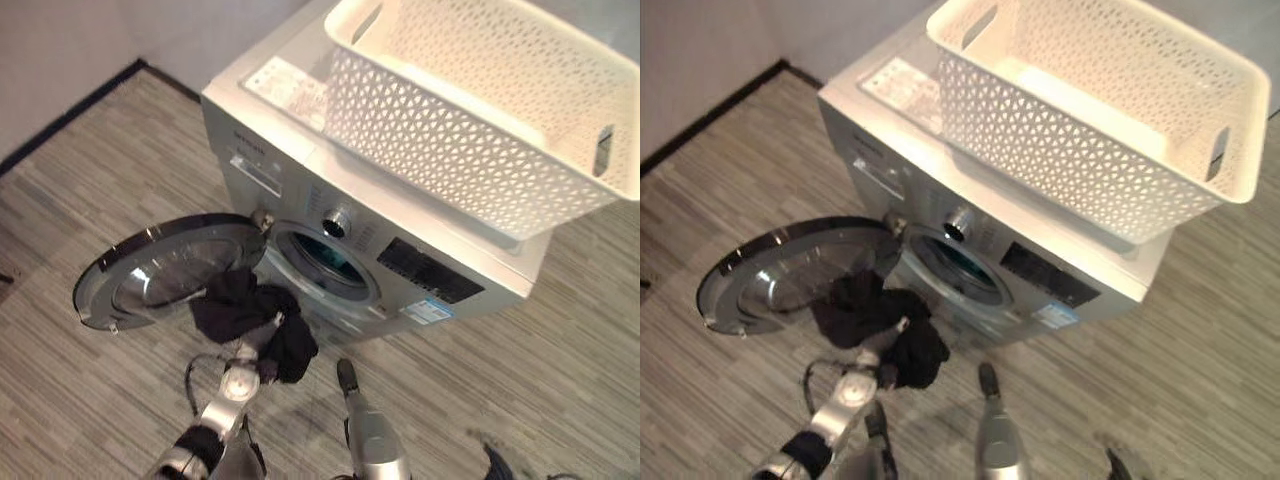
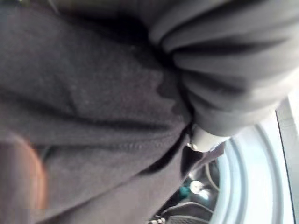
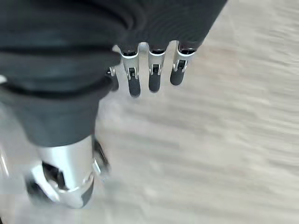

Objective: Grab the laundry basket,head to the washer,open it,put in the laundry and shut it.

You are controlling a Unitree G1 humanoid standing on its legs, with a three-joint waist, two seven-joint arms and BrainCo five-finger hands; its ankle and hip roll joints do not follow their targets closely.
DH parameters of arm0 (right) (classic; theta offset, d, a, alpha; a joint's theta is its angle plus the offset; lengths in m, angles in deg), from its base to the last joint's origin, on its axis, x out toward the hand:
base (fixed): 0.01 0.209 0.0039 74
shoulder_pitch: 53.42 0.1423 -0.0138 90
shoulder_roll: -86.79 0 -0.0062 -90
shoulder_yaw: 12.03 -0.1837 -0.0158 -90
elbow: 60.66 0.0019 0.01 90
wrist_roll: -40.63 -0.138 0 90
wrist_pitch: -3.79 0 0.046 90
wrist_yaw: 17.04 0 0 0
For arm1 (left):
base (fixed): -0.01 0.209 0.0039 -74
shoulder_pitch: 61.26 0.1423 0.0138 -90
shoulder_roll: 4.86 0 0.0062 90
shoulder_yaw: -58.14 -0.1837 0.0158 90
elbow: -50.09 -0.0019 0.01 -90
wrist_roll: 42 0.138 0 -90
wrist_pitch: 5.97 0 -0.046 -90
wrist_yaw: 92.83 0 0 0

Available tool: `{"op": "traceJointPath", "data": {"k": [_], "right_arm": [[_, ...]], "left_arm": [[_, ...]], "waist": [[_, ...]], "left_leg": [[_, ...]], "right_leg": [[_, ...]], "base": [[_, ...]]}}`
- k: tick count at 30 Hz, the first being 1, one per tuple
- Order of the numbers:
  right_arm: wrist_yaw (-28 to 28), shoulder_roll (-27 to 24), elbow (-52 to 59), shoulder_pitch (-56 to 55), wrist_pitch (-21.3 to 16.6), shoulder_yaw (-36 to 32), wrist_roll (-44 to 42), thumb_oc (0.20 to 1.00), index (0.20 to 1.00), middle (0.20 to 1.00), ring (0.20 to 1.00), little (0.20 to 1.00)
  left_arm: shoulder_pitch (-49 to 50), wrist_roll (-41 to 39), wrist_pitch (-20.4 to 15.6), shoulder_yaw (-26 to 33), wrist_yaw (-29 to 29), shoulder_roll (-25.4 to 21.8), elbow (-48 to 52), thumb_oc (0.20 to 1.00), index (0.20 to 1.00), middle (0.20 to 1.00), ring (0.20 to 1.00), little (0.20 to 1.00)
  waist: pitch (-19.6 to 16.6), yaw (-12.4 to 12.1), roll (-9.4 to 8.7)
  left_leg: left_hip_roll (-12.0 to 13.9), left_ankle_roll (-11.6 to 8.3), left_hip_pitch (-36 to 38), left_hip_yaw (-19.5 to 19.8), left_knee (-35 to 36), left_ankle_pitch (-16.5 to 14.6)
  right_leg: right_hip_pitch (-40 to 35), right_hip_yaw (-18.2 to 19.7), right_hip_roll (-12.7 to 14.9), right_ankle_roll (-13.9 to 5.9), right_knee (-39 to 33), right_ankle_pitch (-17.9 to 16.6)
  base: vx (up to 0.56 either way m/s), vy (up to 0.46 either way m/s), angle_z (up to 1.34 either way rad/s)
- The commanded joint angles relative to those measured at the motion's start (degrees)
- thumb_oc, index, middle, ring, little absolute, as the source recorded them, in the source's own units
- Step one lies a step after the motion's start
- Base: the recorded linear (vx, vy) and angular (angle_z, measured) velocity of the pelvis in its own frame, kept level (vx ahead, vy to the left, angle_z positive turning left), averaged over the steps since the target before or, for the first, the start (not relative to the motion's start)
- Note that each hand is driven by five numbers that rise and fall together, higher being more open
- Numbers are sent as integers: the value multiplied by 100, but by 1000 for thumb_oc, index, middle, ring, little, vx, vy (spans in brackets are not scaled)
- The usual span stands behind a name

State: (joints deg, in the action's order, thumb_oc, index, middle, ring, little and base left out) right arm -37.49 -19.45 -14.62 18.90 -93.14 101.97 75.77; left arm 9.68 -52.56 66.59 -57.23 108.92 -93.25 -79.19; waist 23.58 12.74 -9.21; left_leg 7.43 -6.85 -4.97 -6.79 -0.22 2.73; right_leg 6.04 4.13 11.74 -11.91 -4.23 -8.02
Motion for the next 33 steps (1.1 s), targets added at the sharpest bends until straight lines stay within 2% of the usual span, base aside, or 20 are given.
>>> {"op": "traceJointPath", "data": {"k": [1, 2, 3, 4, 5, 9, 10, 14, 20, 29, 30, 31, 32, 33], "right_arm": [[97, 135, -343, -25, 366, 448, 533, 1000, 1000, 1000, 1000, 1000], [260, 471, -1222, 67, 522, 705, 668, 1000, 1000, 1000, 1000, 1000], [245, 489, -1247, 86, 517, 712, 669, 1000, 1000, 1000, 1000, 1000], [484, 795, -2024, 204, 746, 993, 936, 1000, 1000, 1000, 1000, 1000], [593, 891, -2189, 238, 776, 1034, 953, 1000, 1000, 1000, 1000, 1000], [775, 994, -2286, 243, 750, 1132, 929, 1000, 1000, 1000, 1000, 1000], [816, 981, -2275, 329, 776, 1186, 873, 1000, 1000, 1000, 1000, 1000], [873, 957, -2272, 533, 805, 1268, 756, 1000, 1000, 1000, 1000, 1000], [749, 719, -2285, 1301, 891, 1403, 499, 1000, 1000, 1000, 1000, 1000], [582, 739, -2231, 1749, 890, 1518, 13, 1000, 1000, 1000, 1000, 1000], [557, 769, -2203, 1815, 868, 1560, -53, 1000, 1000, 1000, 1000, 1000], [554, 768, -2201, 1824, 866, 1556, -52, 1000, 1000, 1000, 1000, 1000], [537, 788, -2180, 1912, 848, 1563, -136, 1000, 1000, 1000, 1000, 1000], [484, 793, -2191, 1984, 842, 1566, -261, 1000, 1000, 1000, 1000, 1000]], "left_arm": [[-418, 309, -429, 54, 119, 33, -89, 200, 200, 200, 200, 200], [-705, 309, -396, 9, 85, 181, -372, 200, 200, 200, 200, 200], [-717, 309, -399, 10, 85, 173, -378, 200, 200, 200, 200, 200], [-903, 312, -365, -73, 16, 281, -541, 200, 200, 200, 200, 200], [-980, 300, -350, -96, -26, 277, -561, 200, 200, 200, 200, 200], [-1168, 294, -266, -189, -227, 325, -748, 200, 200, 200, 200, 200], [-1319, 299, -211, -213, -289, 304, -903, 200, 200, 200, 200, 200], [-1562, 267, -187, -247, -336, 244, -1030, 200, 200, 200, 200, 200], [-2213, 73, -164, -294, -354, 250, -1404, 200, 200, 200, 200, 200], [-3103, -127, -157, -308, -250, 237, -1769, 200, 200, 200, 200, 200], [-3263, -136, -160, -297, -205, 201, -1803, 200, 200, 200, 200, 200], [-3276, -135, -162, -295, -203, 201, -1806, 200, 200, 200, 200, 200], [-3380, -203, -162, -258, -181, 188, -1854, 200, 200, 200, 200, 200], [-3588, -431, -174, -178, -167, 195, -1907, 200, 200, 200, 200, 200]], "waist": [[-202, -23, -168], [-168, -27, -166], [-176, -21, -188], [-149, -21, -185], [-167, -11, -228], [-158, 4, -331], [-120, 2, -409], [-20, -19, -470], [337, -42, -438], [506, 102, -328], [499, 100, -203], [508, 136, -266], [504, 107, -168], [524, 137, -110]], "left_leg": [[392, -116, -113, -270, -1454, -1415], [413, -116, -178, -239, -1516, -1448], [393, -113, -200, -239, -1511, -1423], [416, -115, -250, -173, -1564, -1478], [396, -107, -318, -151, -1590, -1460], [420, -94, -398, -127, -1701, -1526], [443, -86, -466, -91, -1788, -1560], [460, -83, -596, -63, -1942, -1608], [421, -75, -1218, 57, -2533, -1758], [255, -21, -2257, 211, -3276, -1916], [311, -8, -2359, 217, -3376, -2111], [257, 3, -2462, 202, -3414, -1975], [332, 2, -2471, 223, -3464, -2148], [334, 21, -2640, 225, -3566, -2175]], "right_leg": [[1139, 295, 334, -230, 451, -65], [1138, 249, 359, -220, 450, -55], [1162, 258, 376, -221, 445, -74], [1155, 223, 380, -215, 456, -51], [1206, 233, 402, -213, 461, -72], [1261, 250, 368, -206, 472, -86], [1292, 274, 333, -207, 460, -111], [1366, 305, 301, -193, 443, -166], [1713, 410, 321, -167, 443, -318], [2465, 559, 341, -146, 575, -424], [2599, 567, 258, -154, 631, -305], [2685, 613, 306, -142, 641, -417], [2724, 594, 223, -153, 689, -301], [2929, 651, 193, -144, 764, -306]], "base": [[-46, -14, 6], [-40, -8, 6], [-39, -11, 3], [-48, -11, 1], [-61, -9, 3], [-55, -13, 8], [-51, -24, 9], [-63, -23, 1], [-122, 17, 4], [-77, 19, -2], [-64, 20, -5], [31, 50, -3], [-37, 14, -4], [49, 41, -4]]}}
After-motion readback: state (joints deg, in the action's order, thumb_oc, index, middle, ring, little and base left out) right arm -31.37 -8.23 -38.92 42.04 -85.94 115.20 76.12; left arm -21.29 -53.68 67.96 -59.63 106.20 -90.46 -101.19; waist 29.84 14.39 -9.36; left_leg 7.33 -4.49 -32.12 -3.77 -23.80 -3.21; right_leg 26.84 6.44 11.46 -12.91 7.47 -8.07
